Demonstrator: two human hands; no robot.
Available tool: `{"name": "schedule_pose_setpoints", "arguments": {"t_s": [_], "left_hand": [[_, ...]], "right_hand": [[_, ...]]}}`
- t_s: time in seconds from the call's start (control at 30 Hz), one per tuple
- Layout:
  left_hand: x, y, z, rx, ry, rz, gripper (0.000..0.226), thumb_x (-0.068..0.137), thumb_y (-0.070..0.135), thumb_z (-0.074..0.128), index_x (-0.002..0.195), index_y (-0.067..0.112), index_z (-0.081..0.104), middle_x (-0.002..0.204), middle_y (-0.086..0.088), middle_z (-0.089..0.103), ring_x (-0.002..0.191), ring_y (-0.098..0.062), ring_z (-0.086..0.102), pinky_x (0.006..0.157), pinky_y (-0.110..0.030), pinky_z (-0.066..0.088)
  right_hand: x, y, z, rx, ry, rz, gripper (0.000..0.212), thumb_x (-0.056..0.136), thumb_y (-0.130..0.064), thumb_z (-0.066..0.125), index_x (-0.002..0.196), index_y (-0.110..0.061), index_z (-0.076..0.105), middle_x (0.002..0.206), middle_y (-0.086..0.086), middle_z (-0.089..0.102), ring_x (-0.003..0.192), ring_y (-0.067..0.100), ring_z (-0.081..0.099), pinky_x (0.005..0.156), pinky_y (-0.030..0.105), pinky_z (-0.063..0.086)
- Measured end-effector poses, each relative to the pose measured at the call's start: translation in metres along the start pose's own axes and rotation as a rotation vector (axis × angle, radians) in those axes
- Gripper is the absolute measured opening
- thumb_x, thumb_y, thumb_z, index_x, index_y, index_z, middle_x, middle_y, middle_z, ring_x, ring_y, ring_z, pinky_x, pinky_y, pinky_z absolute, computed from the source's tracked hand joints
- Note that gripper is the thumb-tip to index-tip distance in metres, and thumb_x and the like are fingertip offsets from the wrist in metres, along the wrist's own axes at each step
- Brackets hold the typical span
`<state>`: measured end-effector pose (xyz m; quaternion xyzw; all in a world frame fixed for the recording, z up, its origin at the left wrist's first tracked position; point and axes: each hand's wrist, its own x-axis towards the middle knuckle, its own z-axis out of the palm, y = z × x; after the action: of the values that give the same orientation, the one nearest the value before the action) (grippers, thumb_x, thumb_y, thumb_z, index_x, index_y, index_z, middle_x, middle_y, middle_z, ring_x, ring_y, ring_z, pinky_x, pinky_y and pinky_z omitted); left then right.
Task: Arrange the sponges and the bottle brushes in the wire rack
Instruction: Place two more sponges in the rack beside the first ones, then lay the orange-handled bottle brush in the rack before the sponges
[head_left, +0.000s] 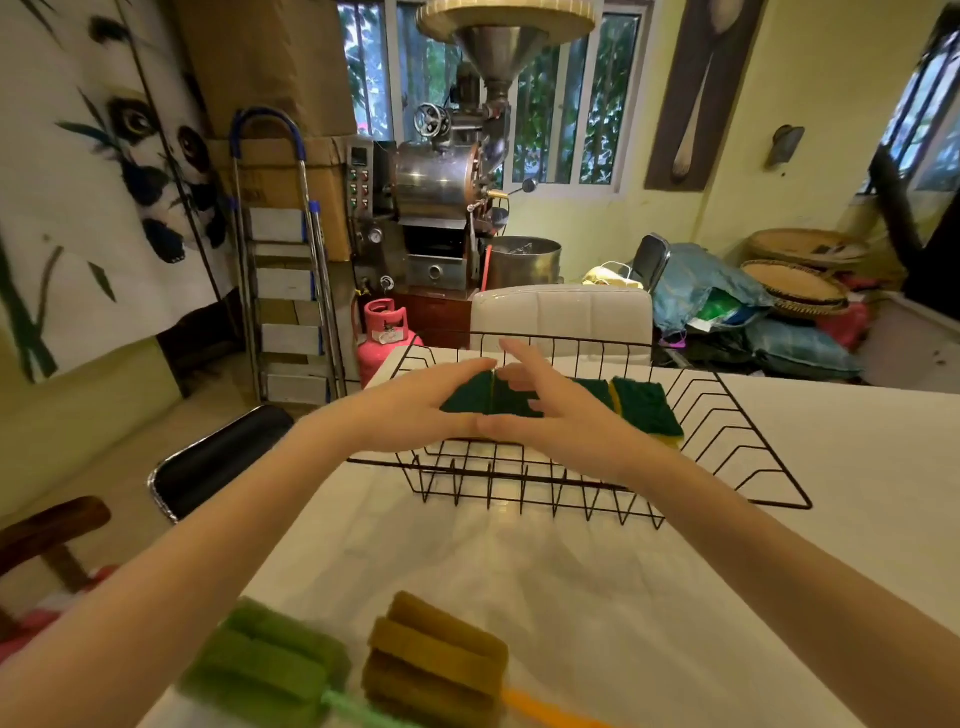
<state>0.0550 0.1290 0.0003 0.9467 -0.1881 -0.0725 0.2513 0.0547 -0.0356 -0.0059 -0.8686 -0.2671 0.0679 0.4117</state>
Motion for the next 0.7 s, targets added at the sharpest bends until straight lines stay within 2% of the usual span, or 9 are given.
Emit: {"name": "schedule_pose_setpoints", "arguments": {"t_s": [0.07, 0.1, 0.13, 0.2, 0.27, 0.37, 0.5, 0.6, 0.7], "left_hand": [[-0.027, 0.01, 0.004, -0.035, 0.049, 0.033, 0.068, 0.086, 0.033, 0.053, 0.141, 0.029, 0.014, 0.141, 0.013, 0.033, 0.12, 0.0, 0.032, 0.087, -0.003, 0.03], [-0.038, 0.013, 0.009, -0.039, 0.075, 0.054, 0.069, 0.085, 0.033, 0.054, 0.141, 0.032, 0.014, 0.137, 0.018, 0.032, 0.117, 0.005, 0.03, 0.084, 0.001, 0.029], [-0.05, 0.015, 0.014, -0.035, 0.101, 0.068, 0.07, 0.085, 0.034, 0.055, 0.14, 0.034, 0.012, 0.139, 0.021, 0.028, 0.119, 0.008, 0.026, 0.09, 0.001, 0.025], [-0.069, 0.015, 0.027, 0.007, 0.146, 0.07, 0.072, 0.083, 0.04, 0.054, 0.14, 0.039, 0.008, 0.146, 0.023, 0.018, 0.126, 0.01, 0.018, 0.103, -0.012, 0.017], [-0.088, 0.016, 0.042, 0.051, 0.164, 0.092, 0.071, 0.082, 0.047, 0.052, 0.137, 0.047, 0.006, 0.147, 0.026, 0.012, 0.132, 0.011, 0.011, 0.108, -0.018, 0.015], [-0.111, 0.024, 0.06, 0.051, 0.114, 0.104, 0.071, 0.077, 0.056, 0.05, 0.131, 0.056, 0.005, 0.14, 0.036, 0.007, 0.13, 0.014, 0.01, 0.108, -0.017, 0.02], [-0.123, 0.022, 0.073, 0.039, 0.063, 0.112, 0.072, 0.066, 0.068, 0.052, 0.129, 0.058, 0.019, 0.145, 0.031, 0.017, 0.133, 0.01, 0.015, 0.111, -0.023, 0.023], [-0.124, 0.017, 0.081, 0.038, -0.015, 0.082, 0.067, 0.068, 0.057, 0.063, 0.126, 0.054, 0.03, 0.145, 0.025, 0.022, 0.134, 0.004, 0.017, 0.11, -0.023, 0.025], [-0.124, 0.012, 0.088, 0.04, -0.077, 0.074, 0.064, 0.068, 0.053, 0.065, 0.124, 0.052, 0.034, 0.145, 0.022, 0.026, 0.133, 0.002, 0.02, 0.109, -0.024, 0.026]], "right_hand": [[-0.02, -0.003, 0.011, 0.074, 0.014, -0.018, 0.084, 0.082, -0.038, 0.06, 0.145, -0.031, 0.005, 0.15, -0.002, 0.032, 0.135, 0.016, 0.033, 0.111, 0.041, 0.032], [-0.031, -0.003, 0.017, 0.092, 0.017, -0.033, 0.084, 0.081, -0.04, 0.061, 0.144, -0.034, 0.005, 0.15, -0.004, 0.032, 0.134, 0.014, 0.033, 0.111, 0.041, 0.032], [-0.042, -0.002, 0.022, 0.096, 0.022, -0.047, 0.085, 0.08, -0.041, 0.061, 0.144, -0.036, 0.004, 0.15, -0.006, 0.031, 0.135, 0.011, 0.031, 0.111, 0.038, 0.031], [-0.062, 0.003, 0.03, 0.097, 0.023, -0.068, 0.086, 0.079, -0.043, 0.062, 0.142, -0.041, 0.004, 0.15, -0.012, 0.028, 0.135, 0.004, 0.027, 0.109, 0.031, 0.03], [-0.081, 0.01, 0.035, 0.077, 0.009, -0.091, 0.086, 0.078, -0.042, 0.064, 0.141, -0.043, 0.005, 0.15, -0.015, 0.027, 0.134, -0.001, 0.026, 0.108, 0.029, 0.03], [-0.104, 0.023, 0.04, 0.029, -0.05, -0.055, 0.089, 0.073, -0.046, 0.067, 0.141, -0.044, 0.009, 0.146, -0.018, 0.031, 0.13, -0.002, 0.031, 0.108, 0.029, 0.032], [-0.125, 0.034, 0.038, -0.052, -0.209, 0.052, 0.087, 0.067, -0.052, 0.069, 0.137, -0.045, 0.018, 0.136, -0.018, 0.039, 0.119, -0.002, 0.04, 0.1, 0.024, 0.04], [-0.138, 0.039, 0.036, -0.157, -0.292, 0.077, 0.082, 0.07, -0.047, 0.071, 0.136, -0.043, 0.023, 0.131, -0.017, 0.042, 0.113, -0.001, 0.043, 0.096, 0.024, 0.043], [-0.15, 0.041, 0.034, -0.252, -0.35, 0.072, 0.075, 0.072, -0.041, 0.071, 0.135, -0.038, 0.029, 0.127, -0.013, 0.045, 0.111, 0.003, 0.044, 0.097, 0.024, 0.041]]}}
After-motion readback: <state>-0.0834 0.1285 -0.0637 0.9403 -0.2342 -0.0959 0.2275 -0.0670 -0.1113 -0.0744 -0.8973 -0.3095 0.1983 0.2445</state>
